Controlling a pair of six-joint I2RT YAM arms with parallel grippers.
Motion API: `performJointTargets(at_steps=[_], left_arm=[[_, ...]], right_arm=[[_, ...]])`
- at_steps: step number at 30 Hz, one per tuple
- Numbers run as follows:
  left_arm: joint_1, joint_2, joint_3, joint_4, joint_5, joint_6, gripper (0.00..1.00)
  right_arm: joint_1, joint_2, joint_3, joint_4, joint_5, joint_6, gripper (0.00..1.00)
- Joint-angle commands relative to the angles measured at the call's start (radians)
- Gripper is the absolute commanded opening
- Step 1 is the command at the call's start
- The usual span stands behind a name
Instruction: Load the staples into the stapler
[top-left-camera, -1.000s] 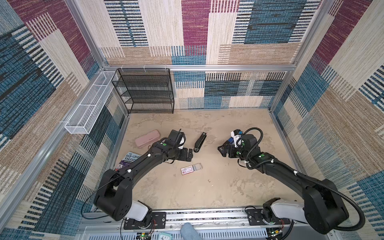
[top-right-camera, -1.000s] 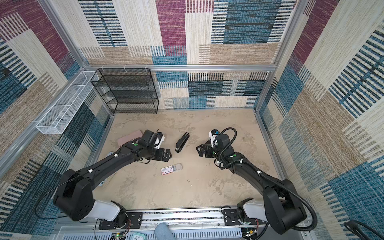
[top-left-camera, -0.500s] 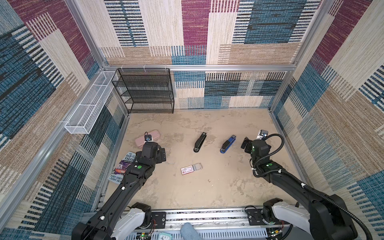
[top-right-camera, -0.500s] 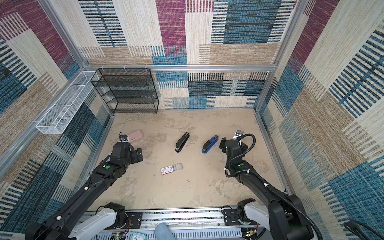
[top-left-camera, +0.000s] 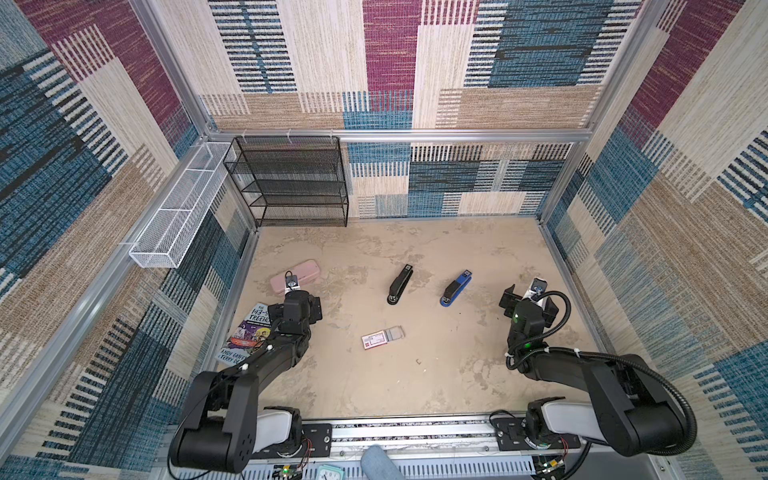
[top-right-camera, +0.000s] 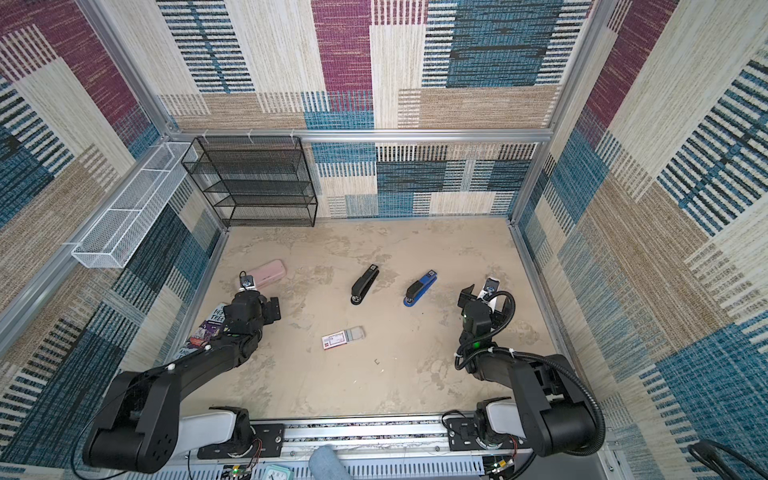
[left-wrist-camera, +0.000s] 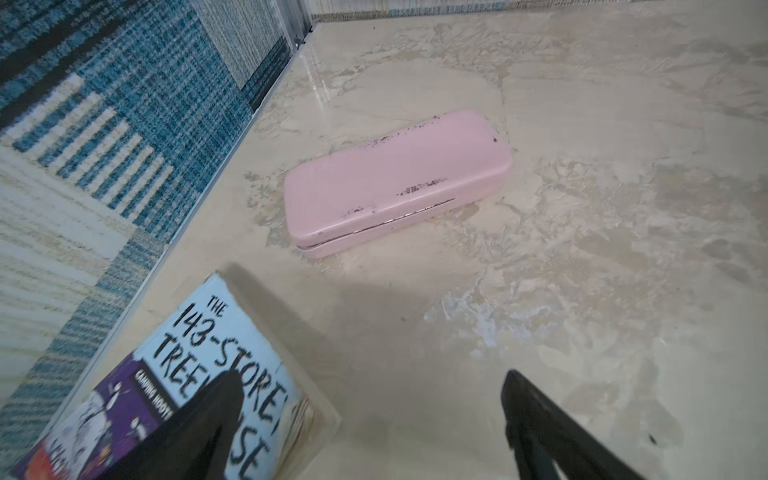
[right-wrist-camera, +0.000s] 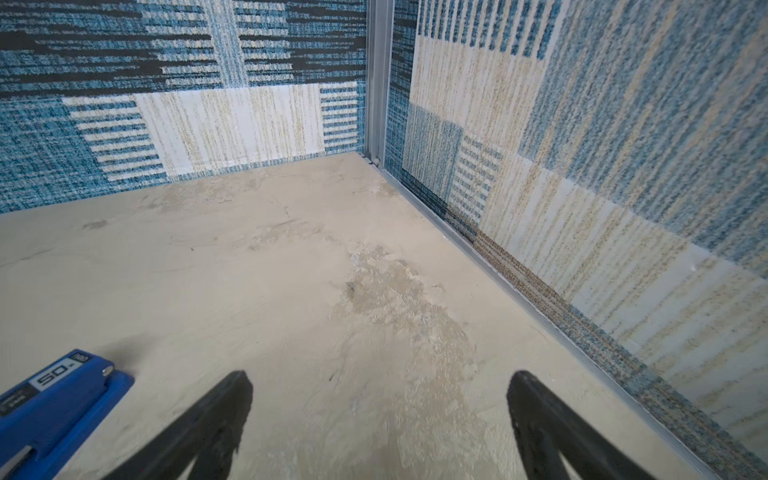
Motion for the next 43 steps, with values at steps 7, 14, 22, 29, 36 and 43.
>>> performJointTargets(at_steps=[7,14,22,29,36,43], left_arm=[[0.0,0.22,-0.13,0.709,0.121,0.147,0.98],[0.075,0.204,0.018,0.381,0.222,0.078,0.99],[0.075,0.194,0.001,0.404,0.2,0.07,0.99],[0.071,0.194,0.0,0.411,0.196,0.074,0.99],[0.076,0.206,0.019,0.382,0.21,0.069,0.99],[0.098,0.198,0.018,0.373,0.255,0.062,0.99]], right_arm=[[-0.036,0.177,-0.035,0.487,-0.3,-0.124,1.0],[-0.159,0.236,-0.006,0.457,-0.537,-0.055,1.0],[-0.156,0.212,0.004,0.402,-0.533,-0.055,1.0],[-0.156,0.211,0.006,0.394,-0.534,-0.054,1.0],[-0.156,0.211,0.006,0.392,-0.534,-0.052,1.0],[-0.156,0.21,0.006,0.393,-0.534,-0.052,1.0]])
